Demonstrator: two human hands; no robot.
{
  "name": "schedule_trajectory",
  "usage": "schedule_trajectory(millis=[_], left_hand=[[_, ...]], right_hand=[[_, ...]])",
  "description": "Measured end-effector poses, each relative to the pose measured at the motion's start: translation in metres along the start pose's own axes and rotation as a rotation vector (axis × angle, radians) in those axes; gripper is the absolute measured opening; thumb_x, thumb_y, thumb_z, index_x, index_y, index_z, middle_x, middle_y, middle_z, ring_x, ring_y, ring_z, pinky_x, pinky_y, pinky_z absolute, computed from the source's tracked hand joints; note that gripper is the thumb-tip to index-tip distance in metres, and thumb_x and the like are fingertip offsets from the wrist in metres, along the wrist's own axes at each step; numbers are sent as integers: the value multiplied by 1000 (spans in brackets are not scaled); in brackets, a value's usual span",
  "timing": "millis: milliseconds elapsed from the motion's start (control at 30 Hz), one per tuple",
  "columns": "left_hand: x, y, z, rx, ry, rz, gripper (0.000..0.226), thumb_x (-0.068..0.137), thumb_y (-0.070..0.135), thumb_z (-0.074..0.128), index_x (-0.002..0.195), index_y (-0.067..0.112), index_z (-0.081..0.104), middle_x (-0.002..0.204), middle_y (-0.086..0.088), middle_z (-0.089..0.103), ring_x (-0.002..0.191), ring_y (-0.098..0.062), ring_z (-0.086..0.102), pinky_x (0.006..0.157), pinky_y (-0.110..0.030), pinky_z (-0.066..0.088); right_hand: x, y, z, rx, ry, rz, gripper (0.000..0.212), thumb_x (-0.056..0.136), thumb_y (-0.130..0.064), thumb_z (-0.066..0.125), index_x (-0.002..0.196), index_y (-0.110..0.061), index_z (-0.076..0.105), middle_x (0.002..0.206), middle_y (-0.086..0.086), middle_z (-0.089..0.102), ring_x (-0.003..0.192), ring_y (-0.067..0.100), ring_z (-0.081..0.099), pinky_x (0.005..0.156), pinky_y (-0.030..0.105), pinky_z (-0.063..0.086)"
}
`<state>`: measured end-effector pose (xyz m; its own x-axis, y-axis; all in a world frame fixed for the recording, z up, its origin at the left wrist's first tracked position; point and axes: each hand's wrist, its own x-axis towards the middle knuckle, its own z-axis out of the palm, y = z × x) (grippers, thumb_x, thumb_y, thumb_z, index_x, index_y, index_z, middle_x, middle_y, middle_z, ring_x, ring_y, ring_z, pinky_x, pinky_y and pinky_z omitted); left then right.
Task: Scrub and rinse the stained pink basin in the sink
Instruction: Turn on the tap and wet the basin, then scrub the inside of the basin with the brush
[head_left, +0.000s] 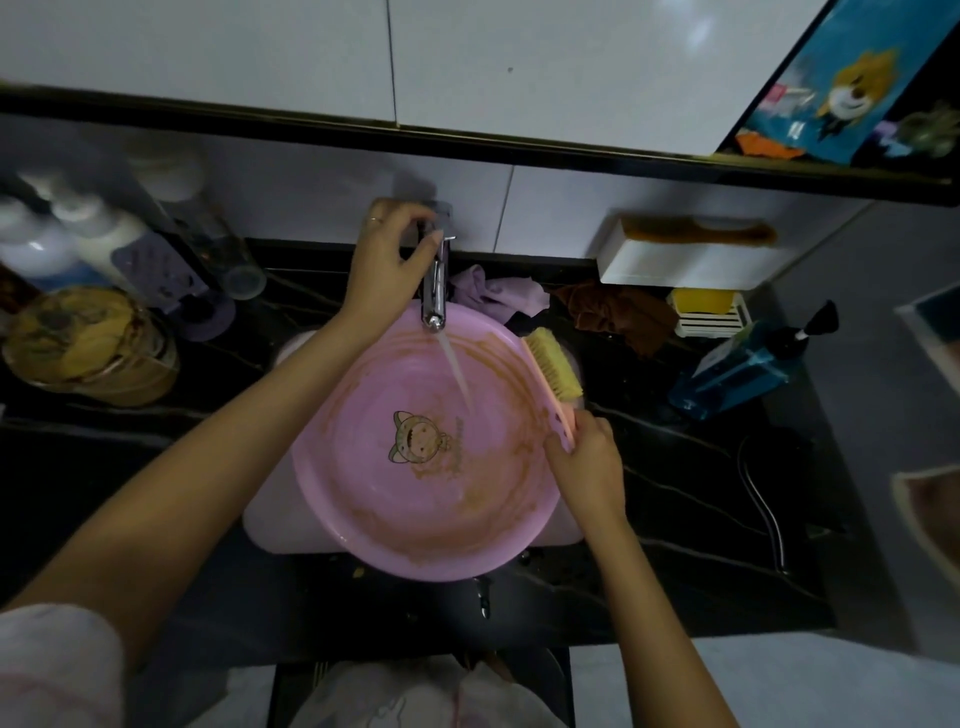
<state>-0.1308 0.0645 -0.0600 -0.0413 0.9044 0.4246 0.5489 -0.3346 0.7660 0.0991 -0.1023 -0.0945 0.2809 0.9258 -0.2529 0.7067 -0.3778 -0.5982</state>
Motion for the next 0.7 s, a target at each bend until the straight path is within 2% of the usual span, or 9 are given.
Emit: schedule_trajectory(millis=[67,200,300,400,500,600,700], left_hand=[[3,4,4,-25,1,35,18,87,19,61,95,5,67,99,0,49,87,-4,51,79,-11,40],[5,5,11,-51,22,5,15,84,18,67,86,3,69,89,0,55,79,-10,56,71,-15,43],[0,2,13,-34,-6,60,15,80,13,71,79,-1,66,88,-5,58,82,-18,59,75,-25,49],[-11,-2,10,-3,-79,104,20,80,15,71,90,-2,69,97,-12,63,92,-18,60,84,-33,51],[-18,6,3,32,-65,110,28,84,24,67,101,3,70,105,-9,64,100,-13,57,90,-24,45],[-43,10,-12,63,12,72,21,85,10,60,104,2,66,106,-13,60,102,-18,55,90,-20,41],[-86,1,-33,255,9,-77,30,77,9,61,107,4,64,111,-17,55,104,-30,53,92,-34,41]], right_hand=[[0,3,2,-22,6,19,33,91,-21,53,121,-8,51,116,11,46,82,20,53,68,29,43],[2,15,5,0,-4,93,36,90,-17,53,125,-7,49,116,15,48,84,25,56,68,28,43],[5,24,8,19,-24,117,37,87,-17,54,122,-5,52,113,17,54,85,29,58,68,28,44],[6,32,14,46,-35,135,35,87,-18,55,120,-6,54,110,16,58,84,27,60,67,27,44],[5,37,18,67,-34,144,34,90,-19,53,123,-8,54,109,15,59,86,26,61,67,29,48],[3,41,19,45,15,141,31,93,-21,51,121,-8,54,109,17,56,87,28,60,68,31,47],[-5,43,18,82,69,133,44,93,-33,52,131,-15,40,117,10,54,96,29,60,75,38,52]])
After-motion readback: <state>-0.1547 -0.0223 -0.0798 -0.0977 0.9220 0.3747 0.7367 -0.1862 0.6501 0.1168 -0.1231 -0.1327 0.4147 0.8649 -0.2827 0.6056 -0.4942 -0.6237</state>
